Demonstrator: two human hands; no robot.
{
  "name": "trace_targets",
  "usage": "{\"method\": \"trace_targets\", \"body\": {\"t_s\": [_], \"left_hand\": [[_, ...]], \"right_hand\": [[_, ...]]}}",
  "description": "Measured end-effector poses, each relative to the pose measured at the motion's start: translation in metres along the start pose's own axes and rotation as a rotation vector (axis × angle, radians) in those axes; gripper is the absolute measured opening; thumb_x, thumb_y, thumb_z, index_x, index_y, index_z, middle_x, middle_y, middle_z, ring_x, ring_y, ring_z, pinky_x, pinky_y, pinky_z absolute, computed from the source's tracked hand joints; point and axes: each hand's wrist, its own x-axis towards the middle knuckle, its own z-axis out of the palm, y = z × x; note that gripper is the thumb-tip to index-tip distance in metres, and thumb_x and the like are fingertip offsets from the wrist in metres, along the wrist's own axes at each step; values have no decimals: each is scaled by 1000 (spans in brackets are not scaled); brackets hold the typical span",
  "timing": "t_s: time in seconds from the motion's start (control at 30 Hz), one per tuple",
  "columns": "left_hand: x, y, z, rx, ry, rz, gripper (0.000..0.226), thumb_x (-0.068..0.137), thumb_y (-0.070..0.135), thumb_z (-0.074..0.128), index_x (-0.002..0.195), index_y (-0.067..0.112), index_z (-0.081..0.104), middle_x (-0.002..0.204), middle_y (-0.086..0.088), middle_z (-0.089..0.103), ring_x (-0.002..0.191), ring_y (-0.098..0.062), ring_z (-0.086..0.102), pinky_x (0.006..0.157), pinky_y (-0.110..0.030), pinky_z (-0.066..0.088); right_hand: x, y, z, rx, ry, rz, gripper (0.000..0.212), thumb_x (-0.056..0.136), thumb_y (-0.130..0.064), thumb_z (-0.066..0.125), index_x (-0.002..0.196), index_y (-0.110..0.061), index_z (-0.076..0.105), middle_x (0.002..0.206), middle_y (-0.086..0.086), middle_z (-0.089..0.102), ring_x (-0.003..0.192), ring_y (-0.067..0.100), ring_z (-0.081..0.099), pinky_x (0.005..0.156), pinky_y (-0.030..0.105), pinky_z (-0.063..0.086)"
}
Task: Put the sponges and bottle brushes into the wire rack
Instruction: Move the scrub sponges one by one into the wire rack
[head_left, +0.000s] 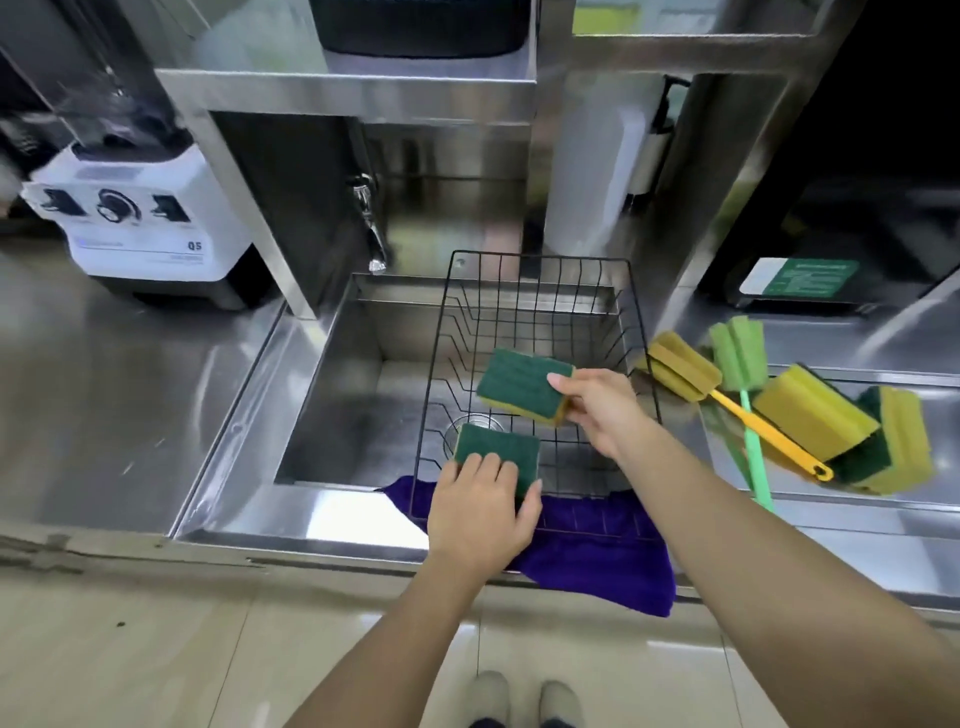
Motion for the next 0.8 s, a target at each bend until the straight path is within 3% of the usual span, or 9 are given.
{"method": "trace_targets", "body": {"t_s": [0.17,0.3,0.43,0.53,0.63,0.7,0.8], "left_hand": [[0,0,1,-5,-40,-11,42,88,41,40,71,10,63,69,-5,60,67,-26,54,64,-36,42],[1,1,-1,14,-87,-51,45,87,44,38,73,11,65,73,-6,62,69,-27,55,65,-37,44],[1,2,-2,7,-95,-52,45,86,45,38,73,12,65,73,-5,62,70,-26,55,66,-36,45],[1,2,-3,7,-93,-46,44,87,45,38,73,12,65,72,-5,61,69,-25,55,64,-36,44],[1,2,-2,-2,-88,-43,45,87,44,38,72,11,64,72,-5,61,68,-25,55,64,-36,45],[1,2,-3,-5,-90,-45,45,87,44,37,72,11,64,72,-5,61,68,-25,55,64,-37,45],[1,2,-4,-6,-94,-46,45,87,44,37,72,12,64,71,-5,61,68,-25,55,63,-36,46]], "right_hand": [[20,7,13,-152,58,-19,33,89,1,55,121,-1,52,124,19,60,106,29,58,90,41,50],[27,16,21,-241,83,-22,34,91,-3,53,125,-4,49,129,17,56,120,31,52,107,48,40],[29,26,30,-281,34,-3,34,92,-8,52,126,-4,49,129,18,57,117,32,55,103,51,44],[24,27,35,-444,-15,-50,31,94,-8,48,126,-8,50,128,13,55,111,27,56,99,42,46],[22,24,31,-586,-64,-107,26,95,-6,47,120,-9,54,126,18,54,102,24,55,83,34,50],[22,22,27,-606,-99,-121,25,95,-4,46,118,-9,56,125,19,53,97,22,52,71,26,46],[23,19,24,-652,-148,-129,24,95,-3,45,115,-9,56,125,22,55,96,22,51,74,30,46]]}}
